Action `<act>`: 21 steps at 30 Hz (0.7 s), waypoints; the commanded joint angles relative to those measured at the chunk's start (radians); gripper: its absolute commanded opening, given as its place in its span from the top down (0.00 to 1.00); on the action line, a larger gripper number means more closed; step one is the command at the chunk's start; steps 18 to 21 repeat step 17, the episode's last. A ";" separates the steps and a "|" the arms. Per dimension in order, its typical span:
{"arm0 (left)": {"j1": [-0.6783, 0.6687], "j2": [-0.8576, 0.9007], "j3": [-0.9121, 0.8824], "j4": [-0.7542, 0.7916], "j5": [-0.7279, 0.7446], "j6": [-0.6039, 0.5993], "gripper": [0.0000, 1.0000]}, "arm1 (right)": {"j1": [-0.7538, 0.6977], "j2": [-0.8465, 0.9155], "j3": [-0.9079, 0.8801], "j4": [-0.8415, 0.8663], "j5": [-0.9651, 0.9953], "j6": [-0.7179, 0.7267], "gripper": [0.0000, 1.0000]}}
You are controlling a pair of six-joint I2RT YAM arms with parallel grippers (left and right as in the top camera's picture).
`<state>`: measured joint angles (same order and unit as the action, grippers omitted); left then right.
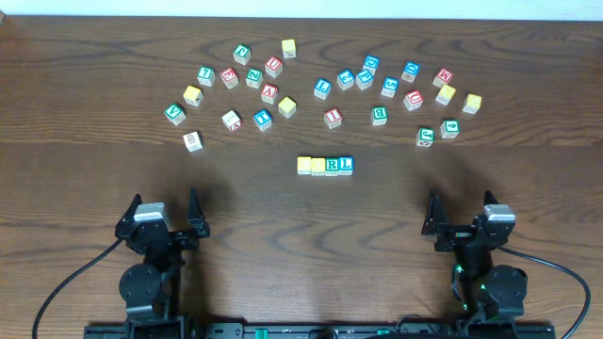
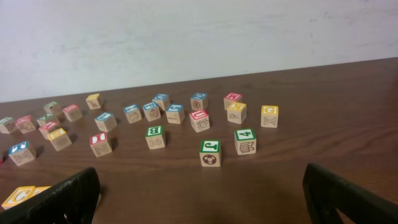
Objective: Spell out CORL
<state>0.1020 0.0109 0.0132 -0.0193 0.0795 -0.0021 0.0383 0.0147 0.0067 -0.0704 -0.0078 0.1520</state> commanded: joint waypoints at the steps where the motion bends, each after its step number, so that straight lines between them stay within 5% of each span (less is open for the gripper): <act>1: 0.003 -0.007 -0.009 -0.044 0.014 0.009 0.02 | -0.004 -0.007 -0.001 -0.004 -0.005 0.008 0.01; 21: 0.003 -0.007 -0.009 -0.044 0.014 0.009 0.02 | -0.004 -0.007 -0.001 -0.004 -0.005 0.008 0.01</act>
